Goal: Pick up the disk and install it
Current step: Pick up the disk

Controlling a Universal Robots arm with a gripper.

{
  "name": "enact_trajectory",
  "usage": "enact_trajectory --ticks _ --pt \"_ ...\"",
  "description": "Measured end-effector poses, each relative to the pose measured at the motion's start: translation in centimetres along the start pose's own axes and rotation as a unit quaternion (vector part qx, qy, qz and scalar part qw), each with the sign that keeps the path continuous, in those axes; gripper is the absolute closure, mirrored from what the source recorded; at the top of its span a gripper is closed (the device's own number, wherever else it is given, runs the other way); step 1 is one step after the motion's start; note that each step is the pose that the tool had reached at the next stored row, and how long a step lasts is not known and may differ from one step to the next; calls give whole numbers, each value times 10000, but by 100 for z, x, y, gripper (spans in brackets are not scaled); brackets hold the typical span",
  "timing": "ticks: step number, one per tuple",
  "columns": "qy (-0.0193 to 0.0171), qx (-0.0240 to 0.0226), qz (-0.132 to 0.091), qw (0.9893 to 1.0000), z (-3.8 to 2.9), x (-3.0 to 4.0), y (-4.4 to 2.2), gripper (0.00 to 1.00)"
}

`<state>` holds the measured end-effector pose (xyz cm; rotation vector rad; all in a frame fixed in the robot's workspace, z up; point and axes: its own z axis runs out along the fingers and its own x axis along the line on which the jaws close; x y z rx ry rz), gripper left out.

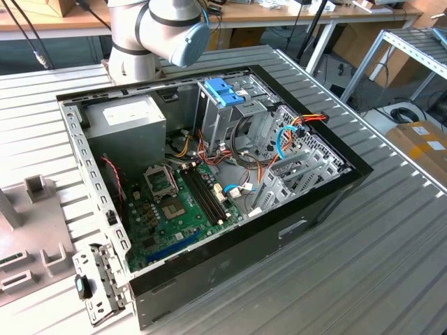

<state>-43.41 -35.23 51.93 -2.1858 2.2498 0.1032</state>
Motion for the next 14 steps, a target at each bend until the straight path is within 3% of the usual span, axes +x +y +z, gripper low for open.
enact_trajectory --ticks 14 --pt "2 0 0 10000 -3 -3 -79 63"
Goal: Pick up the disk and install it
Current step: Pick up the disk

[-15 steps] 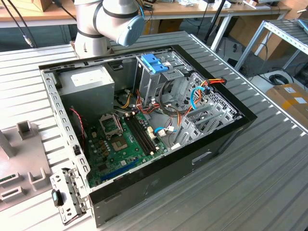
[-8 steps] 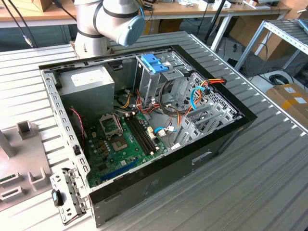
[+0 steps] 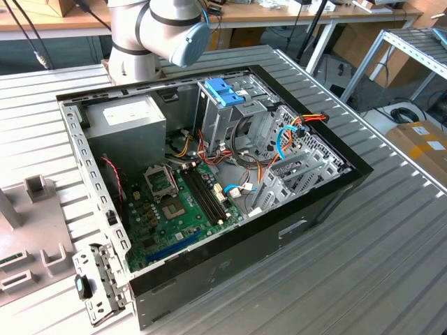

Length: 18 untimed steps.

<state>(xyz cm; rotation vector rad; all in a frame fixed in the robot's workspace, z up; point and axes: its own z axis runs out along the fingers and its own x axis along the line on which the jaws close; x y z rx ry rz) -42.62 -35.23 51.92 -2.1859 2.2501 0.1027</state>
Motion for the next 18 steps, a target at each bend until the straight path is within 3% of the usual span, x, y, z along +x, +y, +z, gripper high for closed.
enact_trajectory --ticks 18 --pt "2 0 0 10000 -3 -2 -70 63"
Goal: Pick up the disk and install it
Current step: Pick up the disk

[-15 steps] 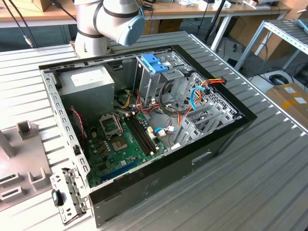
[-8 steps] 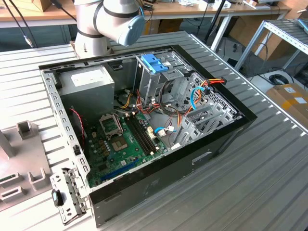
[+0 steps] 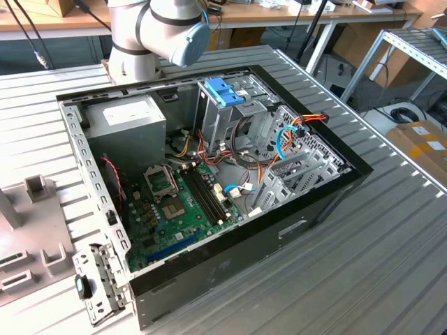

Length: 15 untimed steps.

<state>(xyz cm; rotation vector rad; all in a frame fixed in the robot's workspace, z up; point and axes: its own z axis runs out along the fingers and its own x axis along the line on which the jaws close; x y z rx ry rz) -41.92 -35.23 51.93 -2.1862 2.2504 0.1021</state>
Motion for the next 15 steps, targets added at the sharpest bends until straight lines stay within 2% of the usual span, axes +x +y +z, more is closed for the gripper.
enact_trajectory --ticks 15 --pt "1 0 0 10000 -4 -3 -89 63"
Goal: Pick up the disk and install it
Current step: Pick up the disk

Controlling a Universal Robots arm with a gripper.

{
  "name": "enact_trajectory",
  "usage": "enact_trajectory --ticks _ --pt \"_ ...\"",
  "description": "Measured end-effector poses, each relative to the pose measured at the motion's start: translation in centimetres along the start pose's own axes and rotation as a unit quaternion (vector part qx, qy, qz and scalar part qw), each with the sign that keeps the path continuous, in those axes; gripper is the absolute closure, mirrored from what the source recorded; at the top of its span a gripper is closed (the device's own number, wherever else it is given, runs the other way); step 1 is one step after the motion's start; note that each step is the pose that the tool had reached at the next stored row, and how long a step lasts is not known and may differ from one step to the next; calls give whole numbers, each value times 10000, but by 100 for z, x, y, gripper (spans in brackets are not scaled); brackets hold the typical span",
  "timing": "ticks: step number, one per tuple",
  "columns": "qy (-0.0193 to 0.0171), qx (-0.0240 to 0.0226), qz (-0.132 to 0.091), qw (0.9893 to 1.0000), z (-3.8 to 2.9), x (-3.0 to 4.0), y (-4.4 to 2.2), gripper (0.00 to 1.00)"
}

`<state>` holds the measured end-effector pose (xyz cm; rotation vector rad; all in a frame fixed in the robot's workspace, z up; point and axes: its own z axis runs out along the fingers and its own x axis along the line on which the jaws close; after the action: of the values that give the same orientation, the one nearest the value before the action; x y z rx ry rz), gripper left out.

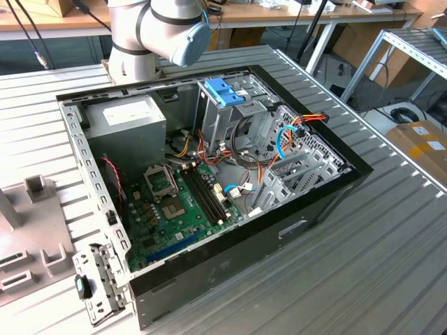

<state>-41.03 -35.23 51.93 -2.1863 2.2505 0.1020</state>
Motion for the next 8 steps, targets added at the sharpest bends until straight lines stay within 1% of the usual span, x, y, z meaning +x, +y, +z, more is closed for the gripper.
enact_trajectory --ticks 8 --pt "1 0 0 10000 -2 -1 -46 63"
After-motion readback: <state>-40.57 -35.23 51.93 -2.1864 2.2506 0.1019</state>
